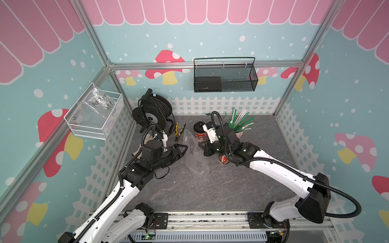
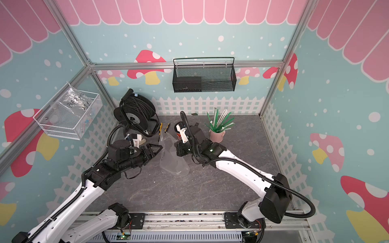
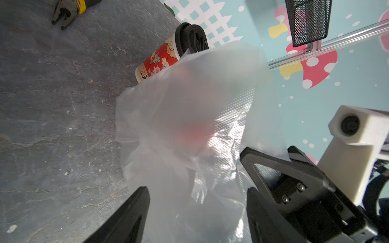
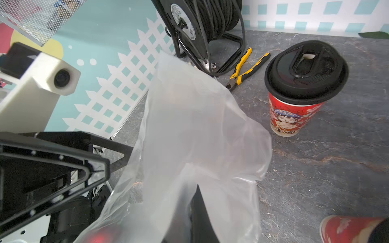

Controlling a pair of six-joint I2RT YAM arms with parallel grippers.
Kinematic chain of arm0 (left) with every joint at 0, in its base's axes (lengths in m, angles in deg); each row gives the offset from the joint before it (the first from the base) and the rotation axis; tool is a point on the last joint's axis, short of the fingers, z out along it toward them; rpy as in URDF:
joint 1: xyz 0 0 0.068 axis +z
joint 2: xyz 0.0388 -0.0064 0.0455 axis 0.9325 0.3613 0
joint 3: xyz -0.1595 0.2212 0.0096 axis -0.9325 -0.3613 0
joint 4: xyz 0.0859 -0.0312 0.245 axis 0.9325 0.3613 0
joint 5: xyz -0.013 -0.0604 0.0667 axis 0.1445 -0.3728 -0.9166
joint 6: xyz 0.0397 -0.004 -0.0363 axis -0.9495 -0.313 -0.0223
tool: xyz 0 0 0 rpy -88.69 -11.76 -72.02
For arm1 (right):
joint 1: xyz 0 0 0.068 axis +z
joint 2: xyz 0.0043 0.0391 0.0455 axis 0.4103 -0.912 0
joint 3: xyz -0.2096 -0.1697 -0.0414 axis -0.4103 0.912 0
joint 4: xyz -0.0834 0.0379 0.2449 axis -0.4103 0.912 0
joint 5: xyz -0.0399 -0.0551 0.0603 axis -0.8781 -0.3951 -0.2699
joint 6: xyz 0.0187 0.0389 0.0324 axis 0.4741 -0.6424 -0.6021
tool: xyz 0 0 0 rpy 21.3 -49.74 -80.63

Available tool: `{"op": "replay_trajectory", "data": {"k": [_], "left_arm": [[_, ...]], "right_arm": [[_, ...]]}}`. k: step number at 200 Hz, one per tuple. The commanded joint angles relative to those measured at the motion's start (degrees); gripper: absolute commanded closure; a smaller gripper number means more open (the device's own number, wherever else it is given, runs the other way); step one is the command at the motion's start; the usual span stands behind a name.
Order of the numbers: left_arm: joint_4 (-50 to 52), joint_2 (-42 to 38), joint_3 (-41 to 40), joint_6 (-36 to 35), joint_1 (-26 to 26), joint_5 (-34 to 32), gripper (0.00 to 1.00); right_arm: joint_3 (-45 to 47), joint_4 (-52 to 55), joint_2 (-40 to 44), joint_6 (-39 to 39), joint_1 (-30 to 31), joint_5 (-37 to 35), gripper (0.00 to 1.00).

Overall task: Pack milk tea into plastic carrier bags
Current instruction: Adjust the plastic carrier bag at the center of the board.

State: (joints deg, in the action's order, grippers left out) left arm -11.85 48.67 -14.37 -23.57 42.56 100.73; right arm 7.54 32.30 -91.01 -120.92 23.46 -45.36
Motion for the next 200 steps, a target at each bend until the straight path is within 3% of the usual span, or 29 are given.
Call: {"op": "replay_trajectory", "data": {"k": [1,101,112,129,144,200], "left_arm": [[-0.94,0.33,0.83,-1.02,-0.18,0.91,0.23],[-0.23,8.64,2.55,-5.73,-1.02,-2.54,0.25],[0.91,9.07,3.08,-6.22,-0.45,-3.25,0.32],[3.85,8.91,4.01,-6.87,1.22,-4.5,0.55],[5.18,7.41,4.17,-7.18,2.44,-4.66,0.68],[6.21,8.87,5.78,-7.17,2.51,-0.14,0.89]], "right_arm": [[0.05,0.54,-0.16,-1.54,0.23,-1.9,1.0],[0.79,-5.01,-0.49,-5.25,0.25,3.63,1.0],[0.72,-5.31,-0.63,-5.36,0.35,3.69,1.0],[0.7,-5.84,-0.67,-5.59,0.29,4.13,1.0],[0.91,-5.75,-0.42,-5.78,0.24,3.54,1.0],[2.1,-2.47,-0.75,-5.2,0.18,-0.43,1.0]]}}
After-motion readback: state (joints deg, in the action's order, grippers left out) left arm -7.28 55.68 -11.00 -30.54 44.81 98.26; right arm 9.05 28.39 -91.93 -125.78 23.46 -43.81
